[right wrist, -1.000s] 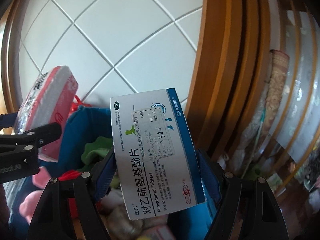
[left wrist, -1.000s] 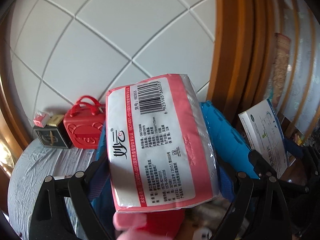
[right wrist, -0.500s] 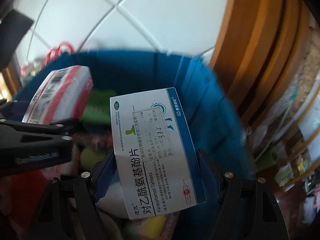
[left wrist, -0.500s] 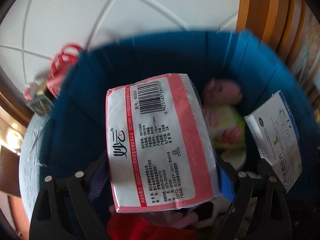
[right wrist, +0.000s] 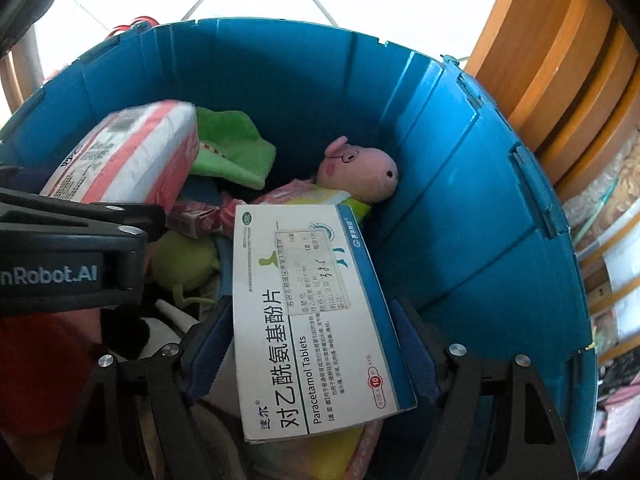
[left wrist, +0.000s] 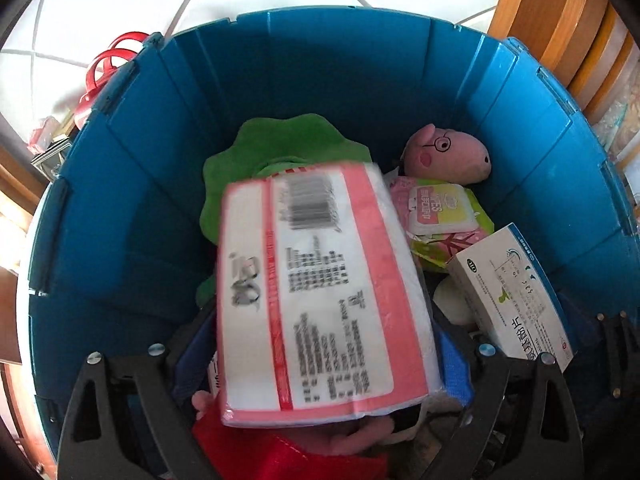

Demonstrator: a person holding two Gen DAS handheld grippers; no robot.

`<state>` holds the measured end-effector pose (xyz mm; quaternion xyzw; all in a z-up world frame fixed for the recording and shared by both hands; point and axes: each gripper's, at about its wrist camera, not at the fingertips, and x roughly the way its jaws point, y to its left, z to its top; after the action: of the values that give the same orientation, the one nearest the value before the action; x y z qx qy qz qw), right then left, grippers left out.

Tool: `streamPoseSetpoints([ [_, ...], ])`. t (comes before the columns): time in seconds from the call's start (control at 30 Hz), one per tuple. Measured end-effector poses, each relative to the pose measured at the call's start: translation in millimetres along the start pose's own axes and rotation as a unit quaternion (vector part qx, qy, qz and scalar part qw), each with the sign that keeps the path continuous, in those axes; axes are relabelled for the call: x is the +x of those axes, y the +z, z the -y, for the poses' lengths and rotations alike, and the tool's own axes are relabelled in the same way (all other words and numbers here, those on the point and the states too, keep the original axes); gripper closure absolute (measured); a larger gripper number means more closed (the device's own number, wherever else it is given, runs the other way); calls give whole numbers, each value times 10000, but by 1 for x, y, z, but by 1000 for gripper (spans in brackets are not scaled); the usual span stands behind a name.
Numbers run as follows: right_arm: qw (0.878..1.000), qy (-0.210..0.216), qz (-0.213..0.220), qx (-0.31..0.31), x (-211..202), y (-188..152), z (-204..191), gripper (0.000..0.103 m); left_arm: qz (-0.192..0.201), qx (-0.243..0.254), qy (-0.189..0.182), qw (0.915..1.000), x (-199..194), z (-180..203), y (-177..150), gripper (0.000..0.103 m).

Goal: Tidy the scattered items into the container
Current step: 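Open the left gripper over the crate while the right releases the medicine box inside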

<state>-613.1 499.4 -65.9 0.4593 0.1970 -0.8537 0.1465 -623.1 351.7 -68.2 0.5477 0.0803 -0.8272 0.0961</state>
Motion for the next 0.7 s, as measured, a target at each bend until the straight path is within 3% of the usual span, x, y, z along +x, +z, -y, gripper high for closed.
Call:
streamPoseSetpoints([
  [0.13, 10000, -78, 35, 11, -3, 3, -1, 23, 365, 68, 133, 9992, -17, 4, 1, 9],
  [0.23, 9997, -9, 209, 140, -13, 5, 4, 15, 574, 127, 171, 9981, -30, 3, 0, 9],
  [0.5, 9995, 54, 206, 220, -15, 8, 4, 14, 508, 84, 141, 9986, -34, -1, 0, 9],
  [0.7, 9993, 224, 172, 253, -15, 8, 1, 6, 511, 75, 149, 9986, -33, 0, 0, 9],
])
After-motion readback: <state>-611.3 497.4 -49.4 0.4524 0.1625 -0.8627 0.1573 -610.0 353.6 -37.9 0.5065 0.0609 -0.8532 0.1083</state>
